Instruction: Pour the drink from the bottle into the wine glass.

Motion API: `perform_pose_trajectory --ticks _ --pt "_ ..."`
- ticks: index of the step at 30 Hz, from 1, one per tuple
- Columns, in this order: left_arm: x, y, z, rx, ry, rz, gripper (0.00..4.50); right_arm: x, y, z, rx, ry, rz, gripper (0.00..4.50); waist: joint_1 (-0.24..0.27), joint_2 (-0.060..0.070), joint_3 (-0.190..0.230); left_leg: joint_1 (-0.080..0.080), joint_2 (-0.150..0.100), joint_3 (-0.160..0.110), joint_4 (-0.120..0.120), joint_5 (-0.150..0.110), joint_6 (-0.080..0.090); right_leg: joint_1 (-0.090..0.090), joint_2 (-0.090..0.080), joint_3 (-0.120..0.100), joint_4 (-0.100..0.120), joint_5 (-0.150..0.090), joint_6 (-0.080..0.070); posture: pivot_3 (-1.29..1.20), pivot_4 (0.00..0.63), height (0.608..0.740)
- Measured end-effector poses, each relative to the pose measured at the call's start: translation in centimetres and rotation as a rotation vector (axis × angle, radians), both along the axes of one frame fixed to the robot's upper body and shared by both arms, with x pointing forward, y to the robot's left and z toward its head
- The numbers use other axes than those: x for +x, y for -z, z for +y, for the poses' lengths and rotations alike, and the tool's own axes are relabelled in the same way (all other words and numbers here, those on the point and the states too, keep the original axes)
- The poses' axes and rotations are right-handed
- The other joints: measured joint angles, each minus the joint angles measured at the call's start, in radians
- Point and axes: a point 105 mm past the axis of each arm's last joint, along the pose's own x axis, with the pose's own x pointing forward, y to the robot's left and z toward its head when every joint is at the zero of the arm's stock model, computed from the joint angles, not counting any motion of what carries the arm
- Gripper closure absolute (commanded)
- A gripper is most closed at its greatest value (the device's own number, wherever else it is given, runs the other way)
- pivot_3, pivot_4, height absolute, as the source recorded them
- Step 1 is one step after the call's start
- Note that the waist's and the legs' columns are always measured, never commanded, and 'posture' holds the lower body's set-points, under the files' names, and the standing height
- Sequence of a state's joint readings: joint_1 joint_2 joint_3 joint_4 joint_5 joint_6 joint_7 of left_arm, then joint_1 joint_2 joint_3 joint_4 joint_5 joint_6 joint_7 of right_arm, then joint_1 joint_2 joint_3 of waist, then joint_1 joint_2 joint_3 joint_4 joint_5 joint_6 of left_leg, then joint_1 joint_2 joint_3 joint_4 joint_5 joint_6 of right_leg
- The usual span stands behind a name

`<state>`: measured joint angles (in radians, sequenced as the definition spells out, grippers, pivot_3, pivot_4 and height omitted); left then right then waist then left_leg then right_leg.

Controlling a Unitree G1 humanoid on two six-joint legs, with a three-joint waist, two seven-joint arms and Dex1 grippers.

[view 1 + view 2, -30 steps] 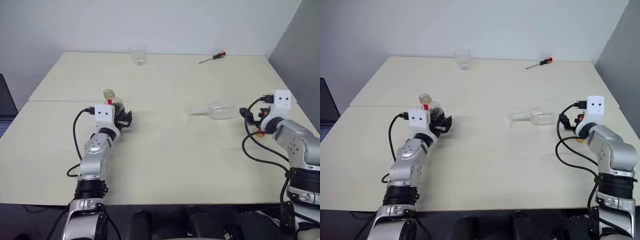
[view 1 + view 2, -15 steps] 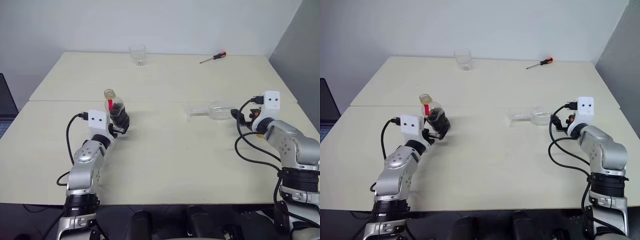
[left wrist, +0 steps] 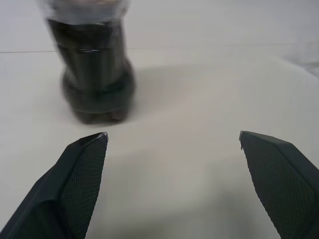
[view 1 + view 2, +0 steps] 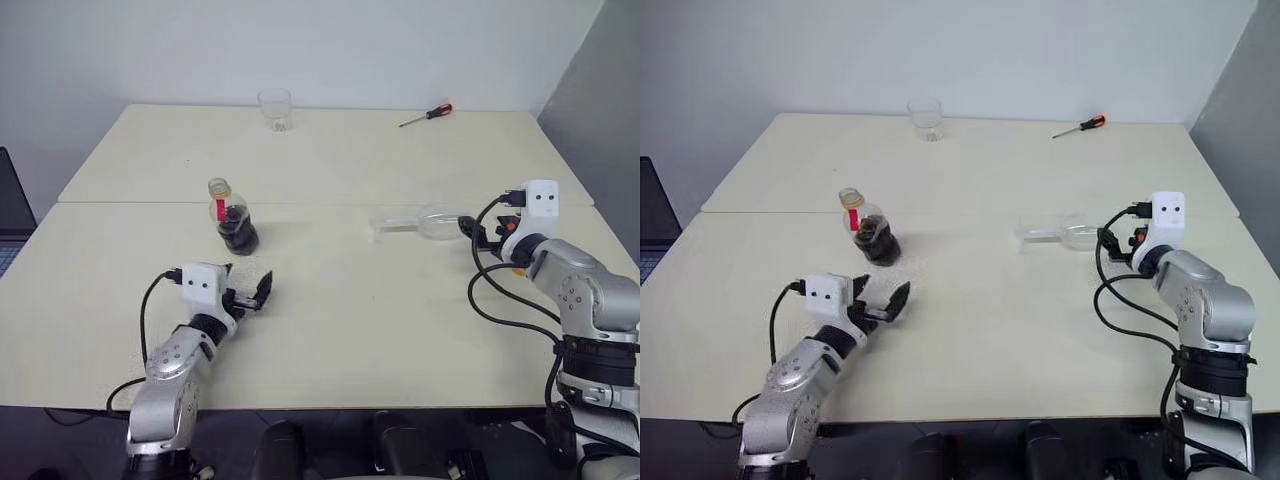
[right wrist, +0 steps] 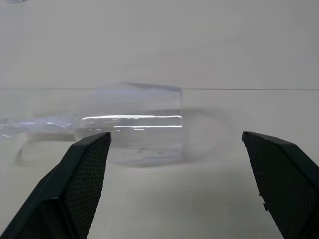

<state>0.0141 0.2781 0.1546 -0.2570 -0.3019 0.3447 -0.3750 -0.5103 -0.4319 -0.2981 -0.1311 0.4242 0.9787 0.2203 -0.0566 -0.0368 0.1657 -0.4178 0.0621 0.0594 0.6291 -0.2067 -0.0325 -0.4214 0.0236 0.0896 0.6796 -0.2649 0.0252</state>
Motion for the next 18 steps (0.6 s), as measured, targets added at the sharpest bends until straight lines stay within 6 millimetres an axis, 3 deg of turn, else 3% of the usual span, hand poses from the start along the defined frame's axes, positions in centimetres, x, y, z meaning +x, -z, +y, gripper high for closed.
perform_pose_trajectory --ticks 6,12,18 --pt "-0.2 -2.3 -4.1 0.047 0.313 -0.026 0.02 -1.5 -1.0 4.2 0.419 -0.051 0.01 0.0 -0.001 0.0 0.0 0.0 0.001 -0.002 0.0 0.0 0.0 0.0 0.003 -0.001 0.001 0.0 0.0 0.0 0.15 0.74" --pt "0.1 -3.4 -5.4 0.204 0.53 0.022 0.02 -2.5 -0.3 6.0 0.783 0.026 0.051 0.0 -0.002 0.001 0.0 -0.001 0.001 -0.002 0.0 0.0 0.0 -0.001 0.003 -0.002 0.0 0.0 -0.001 0.0 0.15 0.74" --pt "0.2 -4.7 -6.1 0.296 0.662 0.063 0.02 -1.9 1.0 3.8 0.986 0.22 0.098 0.0 -0.007 0.001 0.0 -0.002 0.0 -0.002 0.0 0.0 0.0 -0.001 0.001 -0.002 -0.001 0.0 0.0 0.0 0.15 0.74"
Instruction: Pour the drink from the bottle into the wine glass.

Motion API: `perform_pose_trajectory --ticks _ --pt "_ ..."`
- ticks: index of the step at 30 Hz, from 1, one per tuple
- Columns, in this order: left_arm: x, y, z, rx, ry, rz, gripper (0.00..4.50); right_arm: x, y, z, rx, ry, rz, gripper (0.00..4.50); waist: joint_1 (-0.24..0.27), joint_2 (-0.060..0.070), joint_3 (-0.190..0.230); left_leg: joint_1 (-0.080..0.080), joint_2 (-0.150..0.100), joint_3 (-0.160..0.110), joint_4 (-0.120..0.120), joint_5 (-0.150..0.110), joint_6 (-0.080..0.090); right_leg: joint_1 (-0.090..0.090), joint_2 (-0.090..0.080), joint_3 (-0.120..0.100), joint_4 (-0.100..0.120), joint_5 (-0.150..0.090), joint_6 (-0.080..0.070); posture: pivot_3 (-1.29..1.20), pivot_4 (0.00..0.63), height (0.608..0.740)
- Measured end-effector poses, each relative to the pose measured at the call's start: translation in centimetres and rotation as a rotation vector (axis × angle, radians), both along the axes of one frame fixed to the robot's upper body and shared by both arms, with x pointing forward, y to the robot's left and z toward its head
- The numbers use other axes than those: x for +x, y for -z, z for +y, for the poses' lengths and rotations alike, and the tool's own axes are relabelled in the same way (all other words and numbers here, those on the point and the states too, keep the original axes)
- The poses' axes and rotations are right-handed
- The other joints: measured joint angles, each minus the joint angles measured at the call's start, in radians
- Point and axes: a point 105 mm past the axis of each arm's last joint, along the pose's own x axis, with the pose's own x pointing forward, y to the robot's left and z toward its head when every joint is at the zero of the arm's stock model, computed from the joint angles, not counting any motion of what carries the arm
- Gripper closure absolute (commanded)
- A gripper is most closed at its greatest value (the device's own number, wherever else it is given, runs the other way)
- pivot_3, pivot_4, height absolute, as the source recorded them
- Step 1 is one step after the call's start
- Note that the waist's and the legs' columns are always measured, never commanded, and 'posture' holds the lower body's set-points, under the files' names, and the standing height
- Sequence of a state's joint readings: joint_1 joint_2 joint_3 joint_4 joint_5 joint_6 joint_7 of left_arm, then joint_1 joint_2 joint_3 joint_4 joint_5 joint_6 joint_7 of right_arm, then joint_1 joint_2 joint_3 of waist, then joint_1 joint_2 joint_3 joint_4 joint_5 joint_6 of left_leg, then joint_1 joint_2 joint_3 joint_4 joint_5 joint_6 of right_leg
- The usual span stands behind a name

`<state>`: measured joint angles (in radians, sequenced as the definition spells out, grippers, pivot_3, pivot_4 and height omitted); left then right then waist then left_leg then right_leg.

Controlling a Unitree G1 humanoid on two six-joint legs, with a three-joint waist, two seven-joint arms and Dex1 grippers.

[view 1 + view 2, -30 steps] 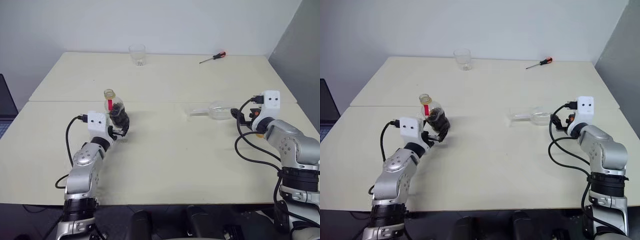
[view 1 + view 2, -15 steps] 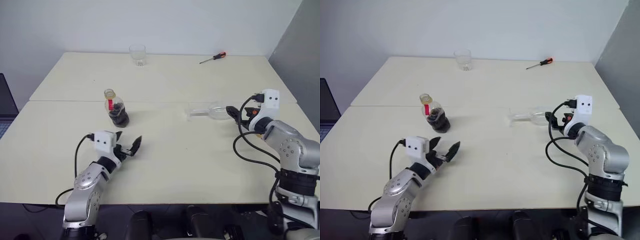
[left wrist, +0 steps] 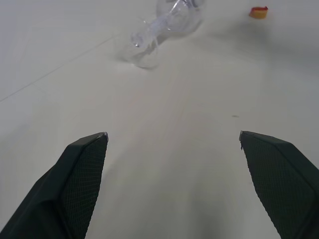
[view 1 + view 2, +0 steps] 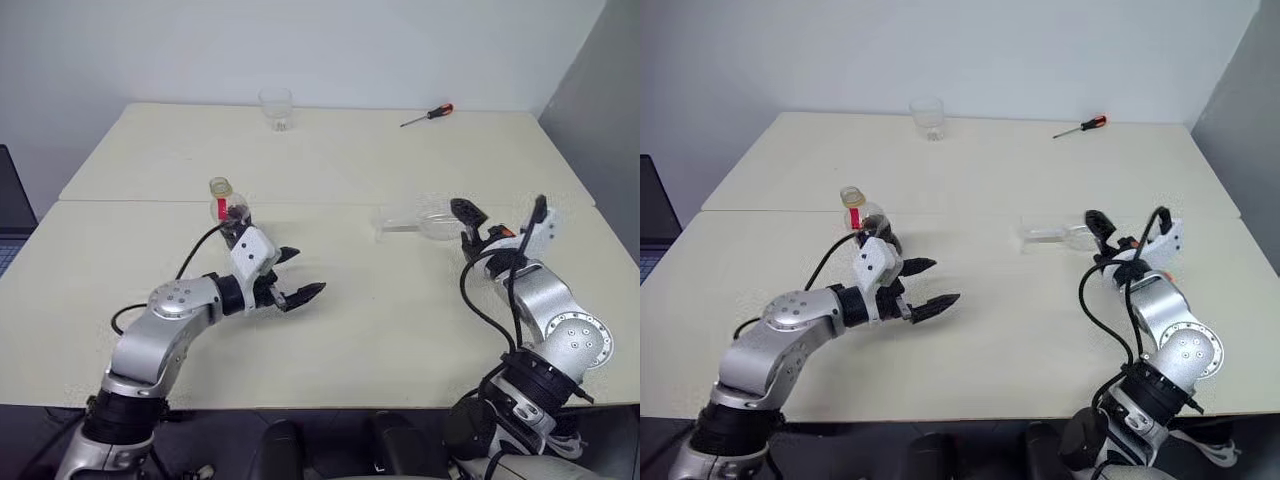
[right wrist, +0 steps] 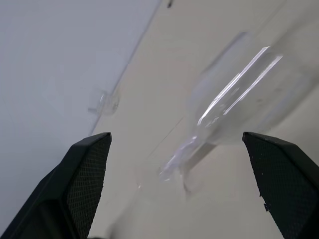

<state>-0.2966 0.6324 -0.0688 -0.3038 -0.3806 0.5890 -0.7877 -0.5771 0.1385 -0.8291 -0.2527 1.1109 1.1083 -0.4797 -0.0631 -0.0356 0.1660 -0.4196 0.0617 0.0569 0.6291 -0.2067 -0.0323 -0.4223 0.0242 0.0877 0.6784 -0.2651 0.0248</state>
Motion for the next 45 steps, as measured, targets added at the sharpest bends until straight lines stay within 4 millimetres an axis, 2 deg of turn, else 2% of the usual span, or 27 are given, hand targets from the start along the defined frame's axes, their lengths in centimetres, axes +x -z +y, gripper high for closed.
perform_pose_trajectory --ticks 5,8,13,17,19,22,27,31,38,45 --pt "-0.4 0.3 -0.4 0.051 0.051 0.041 0.02 1.3 1.8 1.1 0.068 0.014 0.12 0.0 -0.021 0.0 0.0 0.0 0.001 -0.001 -0.002 0.0 0.0 -0.001 0.001 0.0 0.0 -0.001 -0.001 0.0 0.15 0.74" --pt "-0.5 0.7 -0.2 0.064 0.047 0.058 0.02 1.7 2.1 1.9 0.093 0.013 0.146 0.0 -0.026 0.001 0.0 0.0 0.002 -0.001 -0.002 0.0 0.0 -0.001 0.002 0.001 0.001 -0.001 -0.001 0.0 0.15 0.74" --pt "-0.7 1.5 0.3 0.077 0.025 0.082 0.02 2.2 1.8 5.2 0.095 -0.094 0.15 0.0 -0.026 0.001 0.0 0.0 0.002 -0.002 -0.002 0.0 0.0 -0.001 0.002 0.0 0.001 -0.001 -0.001 0.0 0.15 0.74" --pt "-0.6 1.5 0.4 0.09 0.009 0.07 0.02 2.4 1.9 8.6 0.033 -0.22 0.14 0.0 -0.026 0.001 0.0 0.0 0.002 -0.002 -0.002 0.0 0.0 -0.001 0.002 0.001 0.0 -0.001 -0.001 0.0 0.15 0.74" --pt "-0.4 1.5 0.5 0.096 -0.002 0.059 0.02 2.3 2.0 9.7 0.014 -0.26 0.138 0.0 -0.025 0.001 0.0 0.0 0.002 -0.002 -0.002 0.0 0.0 -0.001 0.002 0.0 0.0 -0.001 -0.001 0.0 0.15 0.74" --pt "-0.4 1.5 0.6 0.104 -0.009 0.045 0.02 2.4 2.2 9.9 0.012 -0.276 0.132 0.0 -0.024 0.001 0.0 -0.001 0.002 -0.002 -0.002 0.0 0.0 -0.001 0.001 0.0 0.0 -0.001 -0.001 0.0 0.15 0.74" --pt "-0.2 1.6 0.4 0.097 -0.02 0.034 0.02 3.0 3.7 10.8 -0.019 -0.31 0.161 0.0 -0.024 0.001 0.0 0.0 0.002 -0.002 -0.002 0.0 0.0 -0.001 0.001 0.0 0.0 -0.001 -0.001 0.0 0.15 0.74" --pt "-0.2 1.5 0.4 0.103 -0.022 0.022 0.02 4.4 3.0 9.8 -0.045 -0.259 0.128 0.0 -0.023 0.001 0.0 -0.001 0.002 -0.001 -0.002 0.0 0.0 -0.001 0.001 0.0 0.0 -0.001 -0.001 0.0 0.15 0.74" --pt "-0.2 1.8 0.5 0.109 -0.034 0.02 0.02 4.9 3.1 8.7 -0.04 -0.197 0.116 0.0 -0.023 0.001 0.0 -0.001 0.002 -0.001 -0.002 0.0 0.0 -0.001 0.001 0.0 0.001 -0.001 -0.001 0.0 0.15 0.74" --pt "0.0 1.9 0.6 0.113 -0.045 0.018 0.02 6.3 3.1 8.8 -0.028 -0.178 0.102 0.0 -0.024 0.001 0.0 0.0 0.002 0.0 -0.002 0.0 0.0 -0.001 0.001 0.0 0.001 -0.001 -0.001 0.0 0.15 0.74"
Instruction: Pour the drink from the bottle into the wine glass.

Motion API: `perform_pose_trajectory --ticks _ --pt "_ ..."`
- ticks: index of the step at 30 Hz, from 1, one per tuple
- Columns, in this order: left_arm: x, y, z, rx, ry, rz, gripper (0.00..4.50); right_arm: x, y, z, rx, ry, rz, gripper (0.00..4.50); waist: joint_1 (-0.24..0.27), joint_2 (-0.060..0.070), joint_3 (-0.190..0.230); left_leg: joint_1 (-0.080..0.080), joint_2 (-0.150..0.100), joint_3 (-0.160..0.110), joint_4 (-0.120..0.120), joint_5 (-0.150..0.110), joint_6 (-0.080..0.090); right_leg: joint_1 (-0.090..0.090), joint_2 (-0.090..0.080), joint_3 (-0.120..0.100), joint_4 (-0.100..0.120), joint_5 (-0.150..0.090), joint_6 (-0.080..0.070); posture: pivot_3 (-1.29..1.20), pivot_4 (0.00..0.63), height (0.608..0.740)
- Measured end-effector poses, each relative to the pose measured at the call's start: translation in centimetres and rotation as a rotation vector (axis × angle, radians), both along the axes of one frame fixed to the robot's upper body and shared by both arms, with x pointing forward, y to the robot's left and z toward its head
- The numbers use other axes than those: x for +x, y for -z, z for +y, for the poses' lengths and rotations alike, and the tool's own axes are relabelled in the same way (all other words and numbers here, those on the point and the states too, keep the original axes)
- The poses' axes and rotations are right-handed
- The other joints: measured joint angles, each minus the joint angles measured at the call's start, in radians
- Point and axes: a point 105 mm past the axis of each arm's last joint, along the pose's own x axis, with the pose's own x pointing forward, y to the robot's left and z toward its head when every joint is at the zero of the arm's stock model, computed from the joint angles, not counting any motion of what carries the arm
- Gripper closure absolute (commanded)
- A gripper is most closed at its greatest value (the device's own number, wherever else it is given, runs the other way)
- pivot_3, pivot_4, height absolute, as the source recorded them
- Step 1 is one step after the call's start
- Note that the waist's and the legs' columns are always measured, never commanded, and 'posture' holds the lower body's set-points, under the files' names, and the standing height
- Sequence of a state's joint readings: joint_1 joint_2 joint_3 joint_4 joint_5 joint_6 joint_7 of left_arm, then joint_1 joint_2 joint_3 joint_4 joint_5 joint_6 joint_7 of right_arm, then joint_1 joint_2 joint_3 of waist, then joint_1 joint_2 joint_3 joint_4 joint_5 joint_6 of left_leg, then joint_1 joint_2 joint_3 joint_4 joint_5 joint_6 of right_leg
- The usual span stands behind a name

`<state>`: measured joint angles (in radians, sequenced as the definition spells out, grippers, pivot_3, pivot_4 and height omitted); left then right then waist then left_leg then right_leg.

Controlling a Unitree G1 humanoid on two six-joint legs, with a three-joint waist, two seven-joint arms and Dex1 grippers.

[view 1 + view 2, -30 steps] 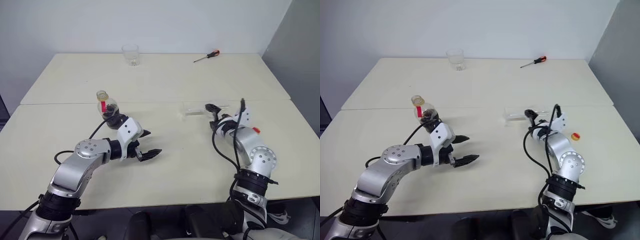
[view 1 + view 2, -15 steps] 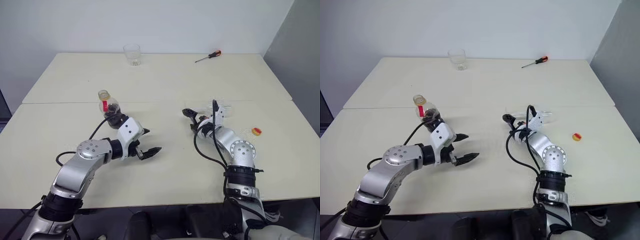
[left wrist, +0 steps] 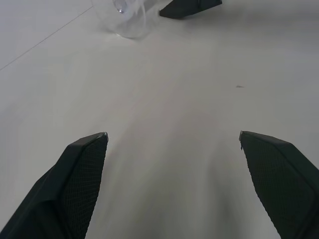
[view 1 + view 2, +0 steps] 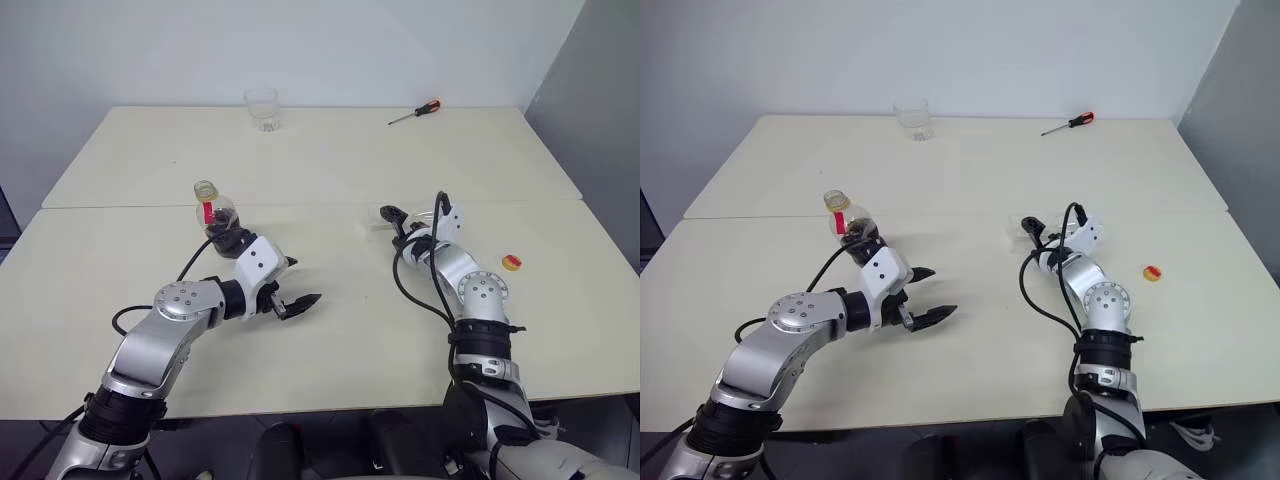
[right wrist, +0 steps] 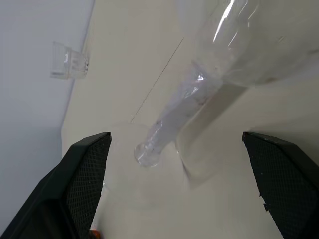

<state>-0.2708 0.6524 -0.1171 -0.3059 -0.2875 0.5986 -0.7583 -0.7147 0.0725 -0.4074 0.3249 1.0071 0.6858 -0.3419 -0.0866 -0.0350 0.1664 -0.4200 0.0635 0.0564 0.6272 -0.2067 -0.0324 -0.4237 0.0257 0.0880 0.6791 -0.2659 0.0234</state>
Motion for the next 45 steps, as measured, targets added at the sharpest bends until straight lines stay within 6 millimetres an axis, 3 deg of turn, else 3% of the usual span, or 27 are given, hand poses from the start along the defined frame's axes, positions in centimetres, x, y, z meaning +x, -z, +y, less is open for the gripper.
perform_pose_trajectory --ticks 8,9,12,19,23,28,33,36,39,45 --pt "0.1 0.0 0.0 0.004 -0.002 -0.004 0.02 2.7 -0.2 0.5 0.014 0.032 -0.028 0.0 0.0 0.0 0.0 0.0 0.0 0.001 0.0 0.0 0.0 0.0 0.0 0.0 0.0 0.0 0.0 0.0 0.15 0.74" --pt "0.1 0.0 0.0 0.004 -0.003 -0.004 0.0 3.0 -0.3 0.5 0.013 0.038 -0.032 0.18 0.0 0.0 0.0 0.0 0.0 0.001 0.0 0.0 0.0 0.0 0.0 0.0 0.0 0.0 0.0 0.0 0.15 0.74" --pt "0.1 0.1 0.1 0.007 -0.007 -0.004 0.0 3.3 0.1 0.3 0.003 0.052 -0.031 0.92 0.0 0.0 0.0 0.0 0.0 0.001 0.0 0.0 0.0 0.0 0.0 0.0 0.0 0.0 0.0 0.0 0.15 0.74" --pt "0.1 0.2 0.2 0.015 -0.014 -0.005 0.0 3.4 1.0 -0.2 -0.05 0.066 -0.026 3.45 0.0 0.0 0.0 0.0 0.0 0.001 0.0 0.0 0.0 0.0 0.0 0.0 0.001 0.0 0.0 0.0 0.15 0.74" --pt "0.1 0.2 0.0 0.006 -0.012 -0.008 0.0 3.6 -0.2 0.1 -0.084 0.045 -0.085 4.3 0.003 0.0 0.0 0.001 0.0 0.0 0.0 0.0 0.0 0.002 -0.001 -0.001 0.001 0.0 0.0 0.0 0.15 0.74" --pt "0.2 0.0 -0.1 0.007 -0.009 -0.02 0.0 3.5 -1.1 -0.6 -0.303 0.033 -0.183 4.3 0.01 0.0 0.0 0.0 -0.001 0.001 0.001 0.0 0.0 0.001 -0.004 0.0 0.0 0.0 0.0 0.0 0.15 0.74" --pt "0.4 0.0 -0.1 0.009 -0.013 -0.027 0.0 2.5 -3.7 -1.4 -0.679 0.052 -0.478 4.3 0.006 0.0 0.0 -0.001 -0.001 0.001 0.0 0.0 0.0 -0.001 -0.005 0.002 0.0 -0.001 0.002 0.0 0.15 0.74" --pt "0.6 -0.1 0.0 0.01 -0.017 -0.037 0.0 1.0 -4.8 -0.2 -0.82 0.054 -0.662 4.3 0.0 0.0 0.0 0.0 -0.001 0.0 0.0 0.0 0.0 -0.001 -0.003 0.002 0.001 -0.001 0.002 0.0 0.15 0.74" --pt "0.7 -0.3 -0.1 0.011 -0.015 -0.045 0.0 -0.1 -4.3 1.7 -0.91 0.008 -0.754 4.3 -0.002 0.0 0.0 0.001 0.0 0.0 0.0 0.0 0.0 -0.001 -0.003 0.002 0.002 -0.001 0.002 0.0 0.15 0.74" --pt "0.7 -0.2 -0.1 0.011 -0.016 -0.045 0.0 -1.0 -3.7 6.6 -0.918 -0.087 -0.862 4.3 0.0 0.0 0.0 0.001 -0.001 0.0 0.0 0.0 0.0 -0.001 -0.002 0.001 0.002 -0.001 0.002 0.0 0.15 0.74"
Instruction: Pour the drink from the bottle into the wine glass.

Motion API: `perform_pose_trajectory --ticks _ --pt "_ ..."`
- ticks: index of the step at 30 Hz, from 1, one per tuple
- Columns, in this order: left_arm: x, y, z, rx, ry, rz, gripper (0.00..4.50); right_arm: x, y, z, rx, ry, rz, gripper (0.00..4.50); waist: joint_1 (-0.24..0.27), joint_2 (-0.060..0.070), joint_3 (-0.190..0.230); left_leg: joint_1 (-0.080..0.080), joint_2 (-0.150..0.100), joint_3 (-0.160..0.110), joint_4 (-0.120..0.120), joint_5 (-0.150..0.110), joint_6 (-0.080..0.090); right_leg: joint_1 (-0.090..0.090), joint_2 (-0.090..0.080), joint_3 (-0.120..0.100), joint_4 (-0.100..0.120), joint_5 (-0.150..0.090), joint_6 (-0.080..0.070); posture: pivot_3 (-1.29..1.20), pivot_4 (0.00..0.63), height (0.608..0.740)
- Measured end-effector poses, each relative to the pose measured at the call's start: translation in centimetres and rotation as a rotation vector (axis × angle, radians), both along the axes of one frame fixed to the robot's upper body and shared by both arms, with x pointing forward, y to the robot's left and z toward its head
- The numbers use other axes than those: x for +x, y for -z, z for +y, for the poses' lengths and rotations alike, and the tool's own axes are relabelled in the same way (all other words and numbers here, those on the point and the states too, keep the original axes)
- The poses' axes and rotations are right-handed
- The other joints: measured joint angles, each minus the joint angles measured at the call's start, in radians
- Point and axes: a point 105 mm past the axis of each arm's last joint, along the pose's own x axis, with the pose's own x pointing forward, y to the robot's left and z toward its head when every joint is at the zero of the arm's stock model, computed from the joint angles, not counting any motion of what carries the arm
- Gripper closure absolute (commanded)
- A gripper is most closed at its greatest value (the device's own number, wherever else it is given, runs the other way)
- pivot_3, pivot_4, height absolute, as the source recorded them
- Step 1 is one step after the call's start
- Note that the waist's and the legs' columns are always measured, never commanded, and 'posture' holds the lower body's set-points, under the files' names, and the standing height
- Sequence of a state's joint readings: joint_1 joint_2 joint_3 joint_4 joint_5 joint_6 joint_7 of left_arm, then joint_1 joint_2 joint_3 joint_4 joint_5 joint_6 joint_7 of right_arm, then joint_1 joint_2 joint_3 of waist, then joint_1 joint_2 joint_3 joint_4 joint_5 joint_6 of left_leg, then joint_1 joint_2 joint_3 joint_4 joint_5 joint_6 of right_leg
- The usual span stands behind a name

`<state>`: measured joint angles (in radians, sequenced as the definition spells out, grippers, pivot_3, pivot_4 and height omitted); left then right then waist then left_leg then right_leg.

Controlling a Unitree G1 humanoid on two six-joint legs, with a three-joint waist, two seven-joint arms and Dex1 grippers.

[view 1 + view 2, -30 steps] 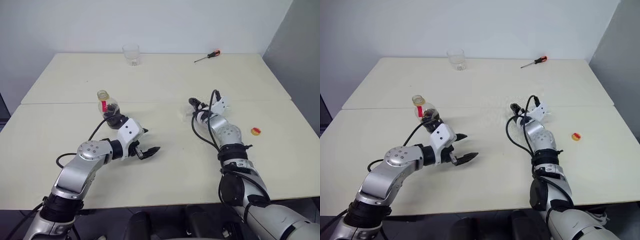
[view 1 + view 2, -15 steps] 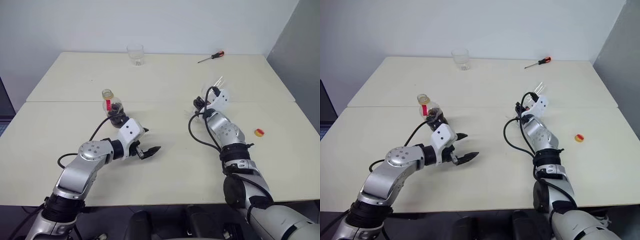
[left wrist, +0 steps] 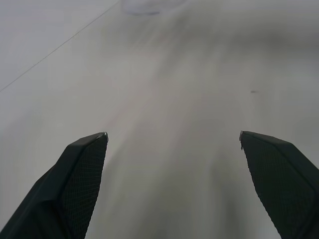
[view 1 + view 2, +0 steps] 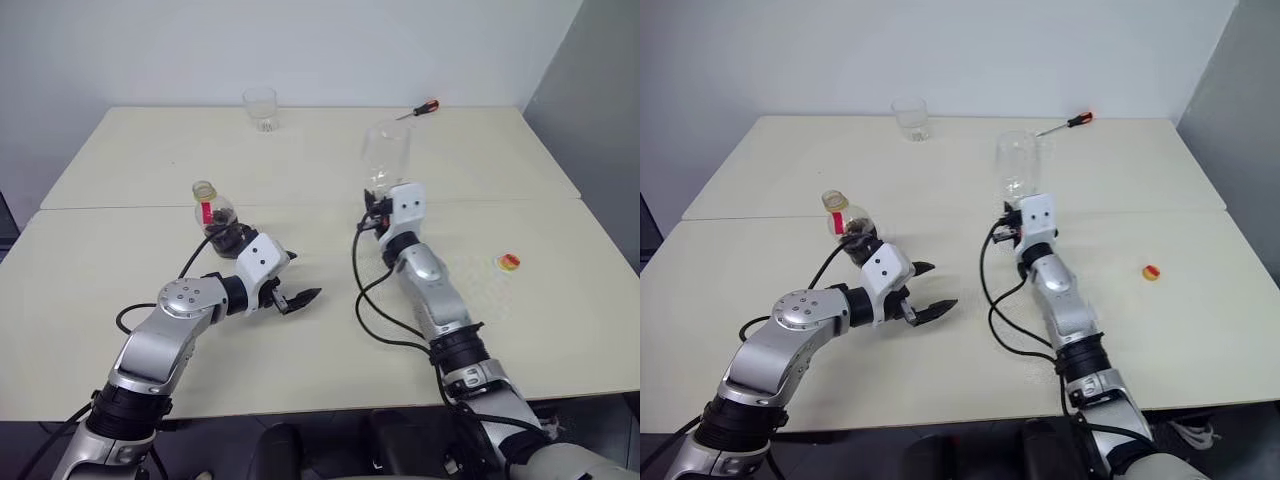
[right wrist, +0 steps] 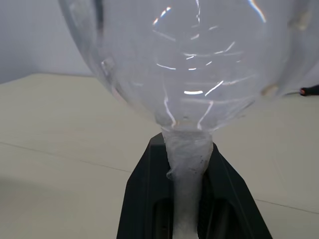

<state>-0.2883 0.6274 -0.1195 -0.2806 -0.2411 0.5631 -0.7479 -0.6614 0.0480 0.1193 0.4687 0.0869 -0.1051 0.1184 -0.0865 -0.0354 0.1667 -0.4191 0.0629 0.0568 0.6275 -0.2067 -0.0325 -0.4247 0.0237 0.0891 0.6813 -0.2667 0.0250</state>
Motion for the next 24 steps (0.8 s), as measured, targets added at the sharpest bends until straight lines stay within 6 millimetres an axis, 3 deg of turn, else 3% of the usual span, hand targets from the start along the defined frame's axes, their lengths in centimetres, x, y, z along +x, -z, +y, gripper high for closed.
perform_pose_trajectory --ticks 5,10,14,24 --pt "0.0 0.1 -0.1 -0.006 -0.001 0.009 0.0 0.1 0.5 2.6 0.003 -0.038 -0.004 4.3 0.002 0.0 0.0 -0.001 0.0 0.0 0.0 0.0 0.0 0.0 -0.002 0.001 -0.001 0.002 -0.004 0.0 0.15 0.74" --pt "0.0 0.1 -0.1 -0.039 -0.02 0.037 0.0 -0.2 2.8 3.8 -0.076 -0.064 0.037 4.3 0.002 -0.001 0.0 0.0 0.0 0.0 0.001 0.0 0.0 0.0 -0.003 0.001 0.0 0.003 -0.004 0.0 0.15 0.74" --pt "-0.2 0.1 0.2 -0.056 -0.033 0.051 0.0 -0.3 4.3 3.8 -0.116 -0.073 0.087 4.3 0.002 -0.001 0.0 0.0 0.0 0.0 0.0 0.0 0.0 0.0 -0.003 0.0 0.0 0.003 -0.004 0.0 0.15 0.74" --pt "-0.1 0.3 0.4 -0.055 -0.038 0.055 0.0 -0.9 5.1 2.5 -0.144 -0.082 0.12 4.3 0.004 -0.002 -0.001 0.002 0.0 0.0 0.001 0.0 0.0 0.004 -0.003 0.0 0.0 0.002 -0.004 0.0 0.15 0.74"
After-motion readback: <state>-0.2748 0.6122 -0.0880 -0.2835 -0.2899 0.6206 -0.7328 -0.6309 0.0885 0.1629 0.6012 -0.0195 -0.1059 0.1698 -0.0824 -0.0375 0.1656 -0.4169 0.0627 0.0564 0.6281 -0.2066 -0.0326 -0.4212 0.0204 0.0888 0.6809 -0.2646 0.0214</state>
